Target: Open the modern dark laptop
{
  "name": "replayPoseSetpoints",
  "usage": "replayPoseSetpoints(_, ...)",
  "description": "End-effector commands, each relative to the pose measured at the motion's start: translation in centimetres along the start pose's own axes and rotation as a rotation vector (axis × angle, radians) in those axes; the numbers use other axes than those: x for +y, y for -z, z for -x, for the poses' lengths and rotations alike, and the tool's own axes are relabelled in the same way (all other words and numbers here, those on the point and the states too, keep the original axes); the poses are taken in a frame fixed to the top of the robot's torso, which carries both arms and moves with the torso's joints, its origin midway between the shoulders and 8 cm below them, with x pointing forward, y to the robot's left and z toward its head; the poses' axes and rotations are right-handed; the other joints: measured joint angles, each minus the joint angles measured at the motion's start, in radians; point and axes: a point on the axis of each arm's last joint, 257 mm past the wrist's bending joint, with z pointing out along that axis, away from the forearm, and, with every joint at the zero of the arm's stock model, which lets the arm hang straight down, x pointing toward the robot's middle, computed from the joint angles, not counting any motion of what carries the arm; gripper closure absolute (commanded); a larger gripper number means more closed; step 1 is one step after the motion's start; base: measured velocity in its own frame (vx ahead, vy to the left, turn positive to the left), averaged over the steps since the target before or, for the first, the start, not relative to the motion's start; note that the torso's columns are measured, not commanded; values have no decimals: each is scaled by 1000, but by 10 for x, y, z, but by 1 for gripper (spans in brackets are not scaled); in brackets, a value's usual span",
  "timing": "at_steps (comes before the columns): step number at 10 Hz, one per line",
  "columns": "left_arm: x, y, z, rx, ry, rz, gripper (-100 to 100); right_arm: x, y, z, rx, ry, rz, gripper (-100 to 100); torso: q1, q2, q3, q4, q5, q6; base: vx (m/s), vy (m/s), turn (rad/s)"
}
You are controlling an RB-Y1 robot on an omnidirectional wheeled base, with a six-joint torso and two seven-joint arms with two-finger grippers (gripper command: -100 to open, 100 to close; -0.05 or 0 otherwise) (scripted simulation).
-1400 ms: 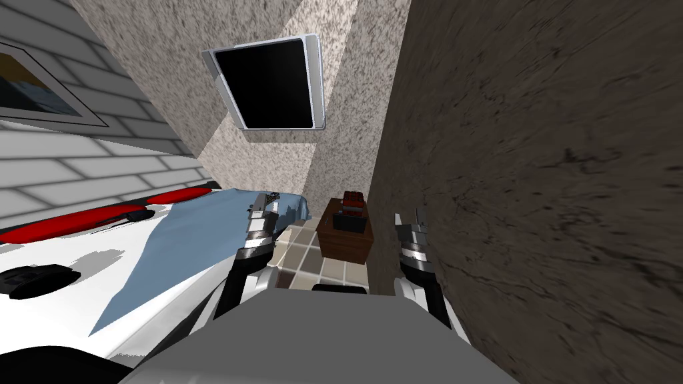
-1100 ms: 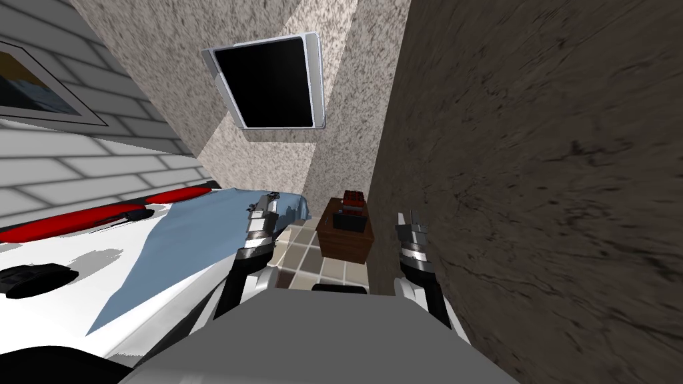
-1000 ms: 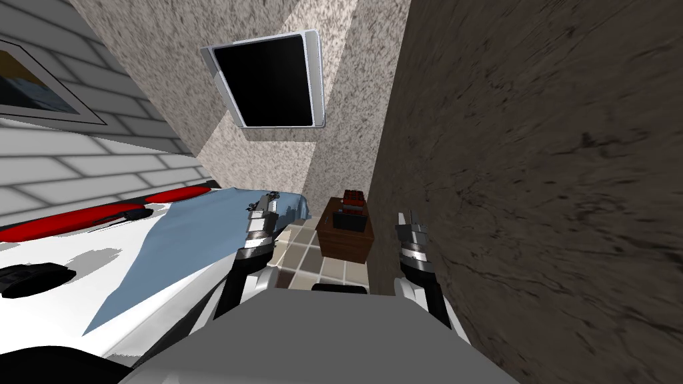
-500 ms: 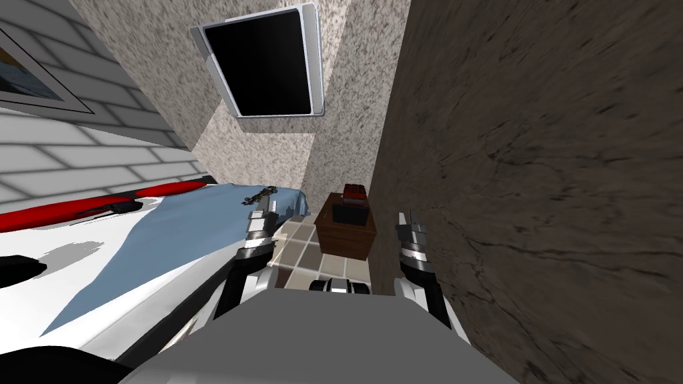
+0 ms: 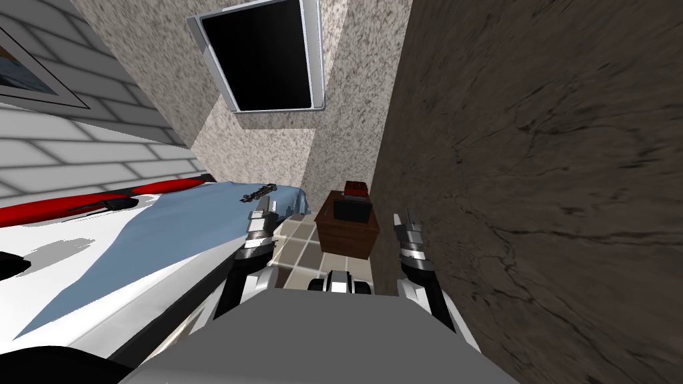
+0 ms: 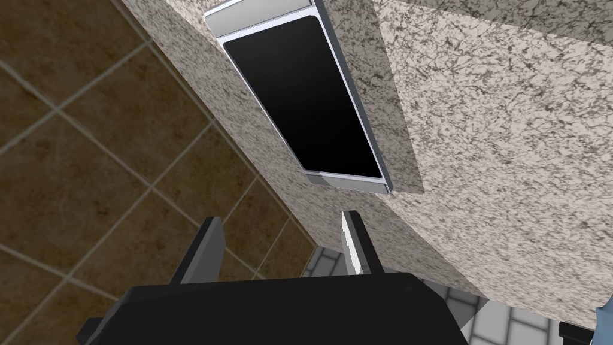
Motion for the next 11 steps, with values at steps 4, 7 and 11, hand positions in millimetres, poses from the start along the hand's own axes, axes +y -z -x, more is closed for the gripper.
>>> replayPoseSetpoints(4,0,0,0,0,0,0,0,-29,-6,-14,114,302,-55,-100,0,0,0,0,0,0,32,92,5)
replayPoseSetpoints(7,0,0,0,0,0,0,0,-41,-8,-18,148,438,-72,-100,-3,2,1,1,-1,0,28,63,5)
replayPoseSetpoints(11,0,0,0,0,0,0,0,-54,-10,-21,182,591,-88,-100,0,1,0,1,0,0,20,74,4)
